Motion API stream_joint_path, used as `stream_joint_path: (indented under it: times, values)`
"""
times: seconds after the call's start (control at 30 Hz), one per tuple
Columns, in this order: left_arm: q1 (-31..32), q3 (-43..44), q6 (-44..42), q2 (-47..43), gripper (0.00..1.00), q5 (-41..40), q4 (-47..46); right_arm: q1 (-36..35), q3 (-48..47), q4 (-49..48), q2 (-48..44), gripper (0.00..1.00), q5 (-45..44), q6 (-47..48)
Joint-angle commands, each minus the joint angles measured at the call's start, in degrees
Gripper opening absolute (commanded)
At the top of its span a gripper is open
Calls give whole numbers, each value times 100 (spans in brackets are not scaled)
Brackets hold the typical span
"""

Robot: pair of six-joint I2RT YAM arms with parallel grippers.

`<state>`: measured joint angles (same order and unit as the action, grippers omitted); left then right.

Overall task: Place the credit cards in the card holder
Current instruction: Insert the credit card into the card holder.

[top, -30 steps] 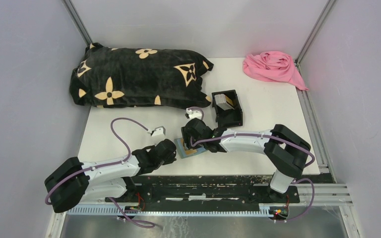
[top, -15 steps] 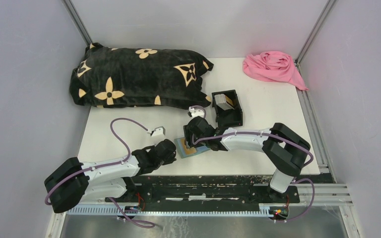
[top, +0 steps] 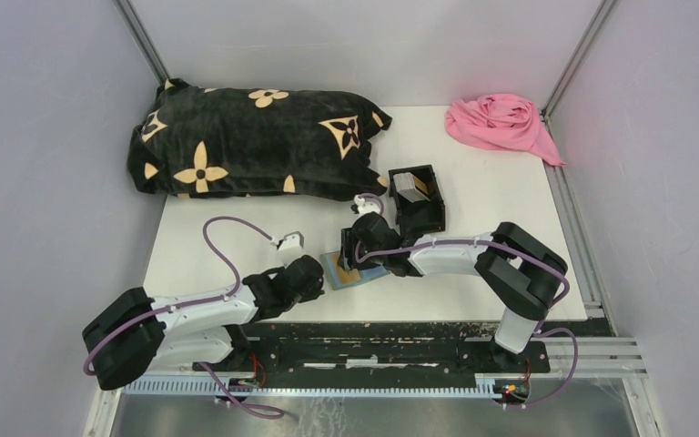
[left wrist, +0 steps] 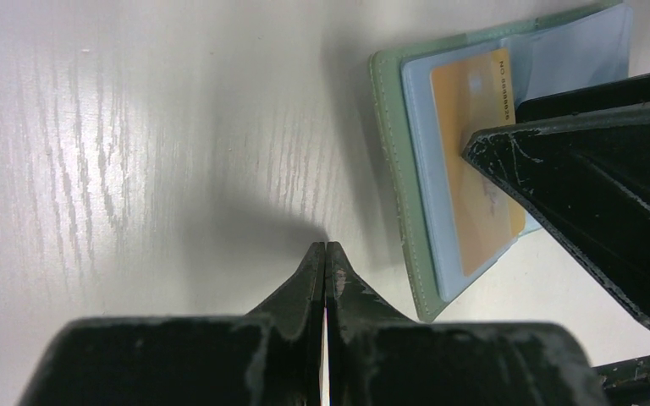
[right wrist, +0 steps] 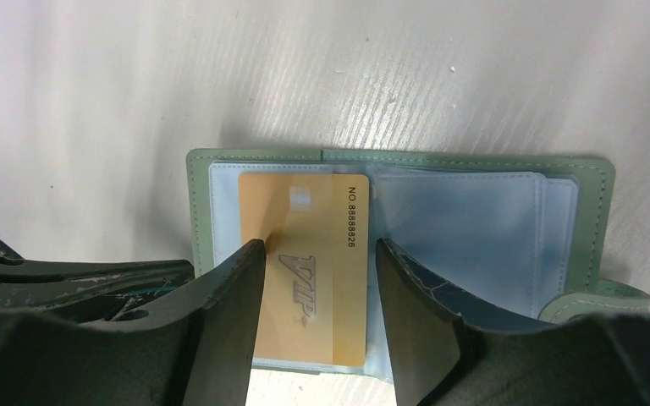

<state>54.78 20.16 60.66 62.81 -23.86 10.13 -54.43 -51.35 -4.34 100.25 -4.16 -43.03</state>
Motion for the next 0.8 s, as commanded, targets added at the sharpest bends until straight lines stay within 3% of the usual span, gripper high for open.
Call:
stream_joint_path:
  times: [0.0, 0.77]
  values:
    - [28, 164, 50, 184, 3, -129, -206, 3, 126, -331, 59, 57, 243, -174]
    - [30, 136, 40, 821, 3, 73, -535, 3, 415, -810, -264, 40, 512, -564]
